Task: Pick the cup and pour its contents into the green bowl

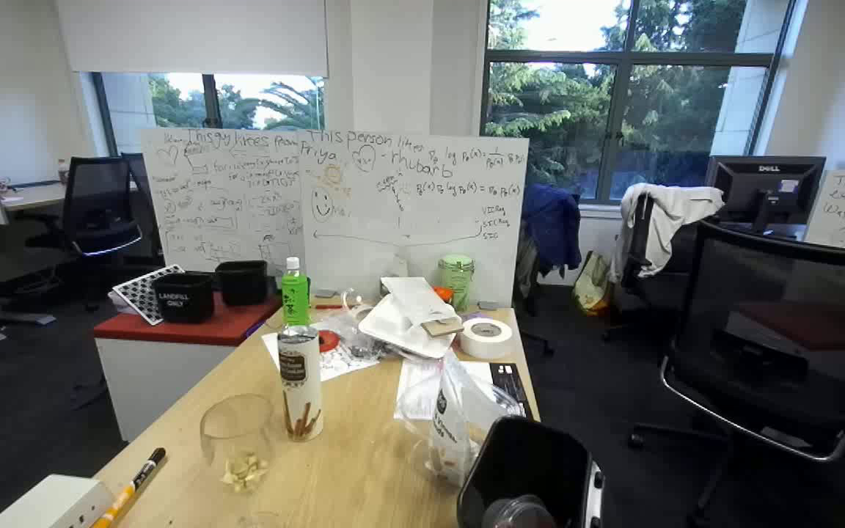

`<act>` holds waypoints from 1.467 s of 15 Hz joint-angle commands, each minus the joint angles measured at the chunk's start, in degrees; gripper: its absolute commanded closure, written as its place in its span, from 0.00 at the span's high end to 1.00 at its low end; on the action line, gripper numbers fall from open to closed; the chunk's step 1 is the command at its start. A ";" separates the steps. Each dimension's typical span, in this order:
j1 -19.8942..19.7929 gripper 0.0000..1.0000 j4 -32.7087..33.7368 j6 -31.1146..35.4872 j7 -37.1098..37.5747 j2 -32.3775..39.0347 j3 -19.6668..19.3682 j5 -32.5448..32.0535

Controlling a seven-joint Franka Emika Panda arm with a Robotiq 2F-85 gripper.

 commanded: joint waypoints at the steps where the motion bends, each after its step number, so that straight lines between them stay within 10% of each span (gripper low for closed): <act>1: -0.13 1.00 0.15 -0.20 -0.04 0.00 0.09 0.03; 12: -1.34 1.00 0.08 2.10 2.56 1.50 1.17 -1.30; 22: -9.81 1.00 3.71 21.88 31.25 17.21 3.27 -8.49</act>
